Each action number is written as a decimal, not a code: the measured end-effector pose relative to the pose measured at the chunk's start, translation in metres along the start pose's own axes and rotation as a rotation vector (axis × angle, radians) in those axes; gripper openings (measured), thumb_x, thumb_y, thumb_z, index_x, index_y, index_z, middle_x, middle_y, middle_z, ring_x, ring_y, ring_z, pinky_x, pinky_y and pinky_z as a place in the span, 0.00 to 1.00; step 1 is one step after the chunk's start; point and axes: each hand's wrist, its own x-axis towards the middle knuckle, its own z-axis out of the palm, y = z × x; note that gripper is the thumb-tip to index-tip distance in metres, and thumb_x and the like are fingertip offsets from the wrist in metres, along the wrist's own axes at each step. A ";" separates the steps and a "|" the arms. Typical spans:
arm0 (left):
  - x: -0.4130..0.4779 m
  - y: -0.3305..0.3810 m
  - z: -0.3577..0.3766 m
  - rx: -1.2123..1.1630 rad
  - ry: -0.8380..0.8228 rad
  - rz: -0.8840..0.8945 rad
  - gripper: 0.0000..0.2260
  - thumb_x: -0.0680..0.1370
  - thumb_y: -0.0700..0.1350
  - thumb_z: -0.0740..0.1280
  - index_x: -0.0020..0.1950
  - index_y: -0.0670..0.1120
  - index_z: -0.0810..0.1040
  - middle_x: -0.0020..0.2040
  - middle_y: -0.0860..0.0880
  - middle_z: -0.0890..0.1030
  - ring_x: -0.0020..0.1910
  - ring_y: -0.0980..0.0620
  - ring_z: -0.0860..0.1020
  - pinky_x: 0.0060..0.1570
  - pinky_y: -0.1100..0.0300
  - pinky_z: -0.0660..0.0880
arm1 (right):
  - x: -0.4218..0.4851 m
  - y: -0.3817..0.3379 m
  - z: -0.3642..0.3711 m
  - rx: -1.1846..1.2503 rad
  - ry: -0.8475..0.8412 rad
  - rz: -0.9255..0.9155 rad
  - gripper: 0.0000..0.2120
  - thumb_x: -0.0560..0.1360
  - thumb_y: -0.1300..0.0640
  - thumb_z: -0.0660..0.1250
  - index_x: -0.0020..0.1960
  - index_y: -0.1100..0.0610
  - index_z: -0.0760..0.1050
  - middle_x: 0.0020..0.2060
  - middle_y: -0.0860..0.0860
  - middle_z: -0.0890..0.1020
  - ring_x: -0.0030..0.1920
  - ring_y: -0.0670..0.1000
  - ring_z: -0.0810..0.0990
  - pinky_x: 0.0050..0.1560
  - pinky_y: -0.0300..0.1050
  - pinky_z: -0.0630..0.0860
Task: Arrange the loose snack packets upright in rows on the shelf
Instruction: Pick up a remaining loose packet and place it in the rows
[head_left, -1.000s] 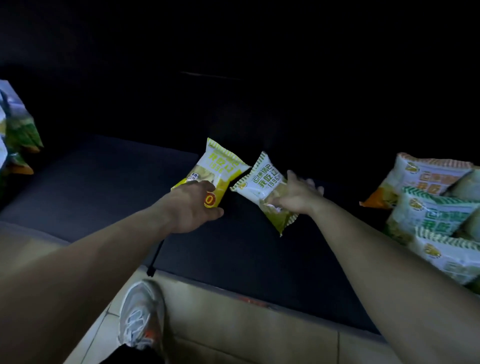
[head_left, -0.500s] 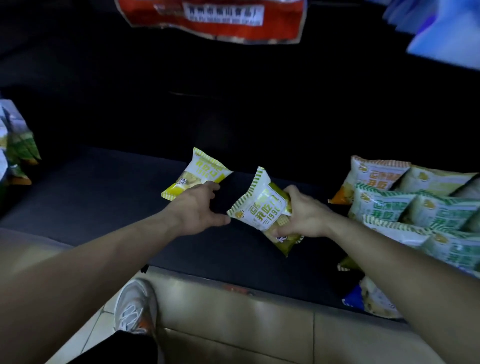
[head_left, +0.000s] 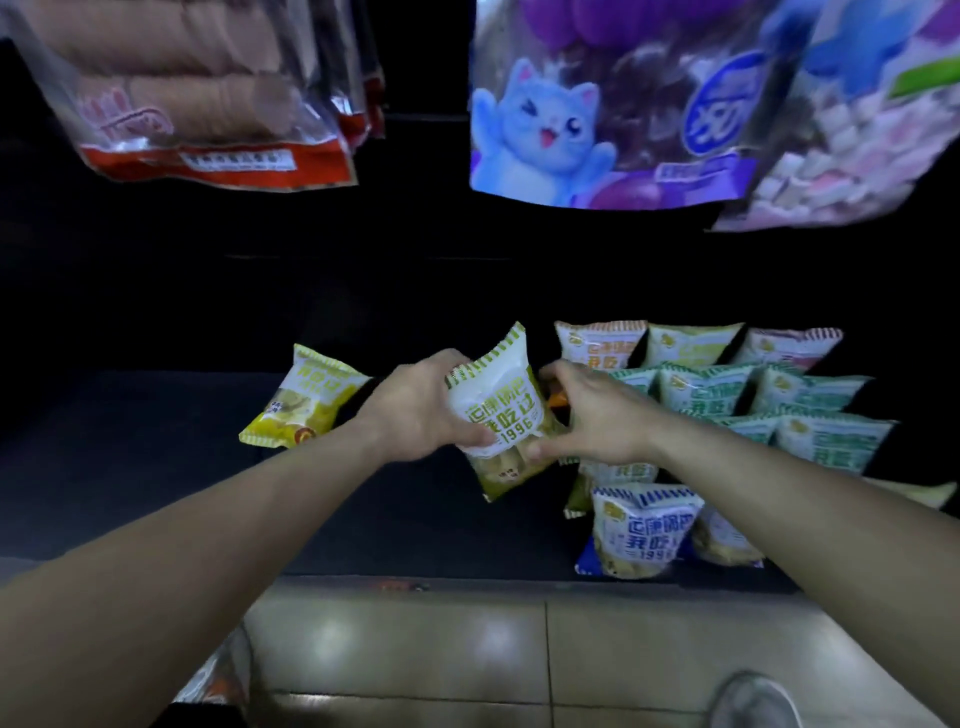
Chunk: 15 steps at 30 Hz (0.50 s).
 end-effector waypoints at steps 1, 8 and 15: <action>0.007 0.003 0.007 0.107 0.002 -0.012 0.35 0.58 0.61 0.80 0.62 0.59 0.71 0.44 0.57 0.81 0.43 0.58 0.79 0.45 0.55 0.79 | -0.003 0.014 -0.002 -0.048 0.030 0.019 0.43 0.69 0.32 0.70 0.74 0.51 0.59 0.69 0.51 0.70 0.67 0.53 0.70 0.62 0.51 0.71; 0.080 0.005 0.053 0.421 -0.019 -0.057 0.37 0.62 0.56 0.80 0.67 0.56 0.68 0.51 0.52 0.78 0.48 0.50 0.77 0.45 0.49 0.79 | -0.019 0.093 -0.007 -0.159 0.102 0.200 0.34 0.77 0.39 0.65 0.77 0.50 0.57 0.73 0.53 0.65 0.70 0.58 0.68 0.65 0.57 0.70; 0.159 -0.006 0.074 0.516 -0.057 -0.082 0.38 0.65 0.53 0.80 0.70 0.55 0.67 0.59 0.47 0.77 0.58 0.45 0.73 0.53 0.46 0.77 | -0.014 0.119 -0.006 -0.162 0.062 0.255 0.32 0.78 0.40 0.64 0.77 0.51 0.58 0.72 0.54 0.65 0.69 0.58 0.68 0.64 0.57 0.70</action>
